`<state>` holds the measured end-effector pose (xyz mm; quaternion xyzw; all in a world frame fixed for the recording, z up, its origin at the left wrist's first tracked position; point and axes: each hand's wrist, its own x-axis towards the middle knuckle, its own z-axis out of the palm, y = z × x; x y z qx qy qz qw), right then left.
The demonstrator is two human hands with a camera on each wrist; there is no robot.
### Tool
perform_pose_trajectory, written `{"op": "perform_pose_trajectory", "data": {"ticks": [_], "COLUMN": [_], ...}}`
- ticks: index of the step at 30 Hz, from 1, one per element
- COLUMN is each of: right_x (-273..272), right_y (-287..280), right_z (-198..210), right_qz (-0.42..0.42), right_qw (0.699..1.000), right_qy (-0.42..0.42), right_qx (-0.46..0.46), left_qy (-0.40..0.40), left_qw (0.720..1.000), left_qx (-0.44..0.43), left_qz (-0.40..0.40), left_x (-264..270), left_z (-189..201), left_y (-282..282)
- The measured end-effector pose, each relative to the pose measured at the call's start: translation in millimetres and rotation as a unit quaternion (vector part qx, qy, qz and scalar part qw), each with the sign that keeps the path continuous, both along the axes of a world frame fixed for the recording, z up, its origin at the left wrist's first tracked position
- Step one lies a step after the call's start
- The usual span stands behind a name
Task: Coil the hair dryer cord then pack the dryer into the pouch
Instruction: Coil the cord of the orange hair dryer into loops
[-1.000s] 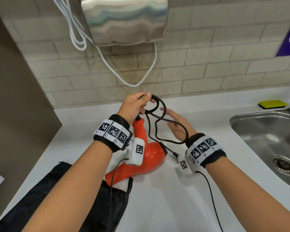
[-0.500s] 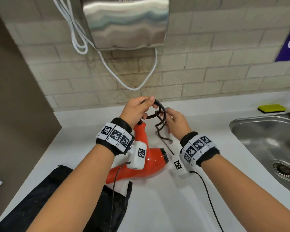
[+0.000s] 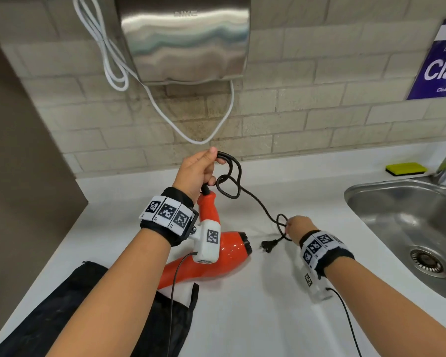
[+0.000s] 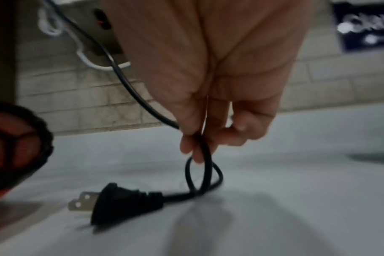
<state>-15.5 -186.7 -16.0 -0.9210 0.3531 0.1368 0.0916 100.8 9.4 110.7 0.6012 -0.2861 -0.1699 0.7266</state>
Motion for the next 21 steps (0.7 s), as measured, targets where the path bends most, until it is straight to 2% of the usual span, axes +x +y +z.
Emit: {"op": "perform_pose_trajectory", "data": {"ticks": [2, 3, 5, 7, 9, 10, 11, 13, 15, 18, 21], "right_x": [2.2, 3.9, 9.0, 20.0, 29.6, 32.0, 32.8, 32.6, 35.2, 37.5, 39.7], "right_y": [8.3, 12.9, 25.7, 42.7, 58.8, 65.8, 72.2, 79.1, 77.5, 76.7, 82.0], "right_z": [9.6, 15.8, 35.9, 58.7, 72.1, 75.4, 77.9, 80.1, 74.5, 68.5, 68.1], "right_qz": [-0.007, -0.007, 0.068, 0.182, 0.285, 0.310, 0.304, 0.258, 0.233, 0.237, 0.241], "right_qw": [0.998, 0.994, 0.965, 0.902, 0.821, 0.796, 0.789, 0.805, 0.806, 0.780, 0.746], "right_qy": [-0.049, -0.109, -0.252, -0.383, -0.464, -0.482, -0.487, -0.459, -0.437, -0.456, -0.487], "right_qx": [-0.024, -0.022, -0.002, 0.083, 0.172, 0.196, 0.217, 0.272, 0.324, 0.356, 0.384], "left_qy": [-0.007, -0.010, -0.013, -0.016, -0.021, -0.023, -0.025, -0.030, -0.044, -0.076, -0.073], "left_qw": [1.000, 1.000, 0.999, 0.997, 0.995, 0.995, 0.995, 0.994, 0.994, 0.992, 0.993], "left_qx": [0.006, 0.010, 0.017, 0.027, 0.037, 0.042, 0.047, 0.052, 0.056, 0.063, 0.058], "left_qz": [-0.008, -0.016, -0.042, -0.070, -0.086, -0.087, -0.087, -0.087, -0.086, -0.083, -0.076], "left_x": [0.3, 0.6, 0.4, -0.1, -2.1, -3.2, -4.6, -6.6, -7.2, -6.1, -7.9], "left_z": [1.1, 1.5, 2.1, 2.3, 3.2, 3.8, 4.7, 5.9, 5.8, 3.3, 1.4], "left_y": [0.2, 0.4, 1.1, 0.6, -1.2, -2.0, -2.7, -3.1, -2.1, -2.6, -5.3]}}
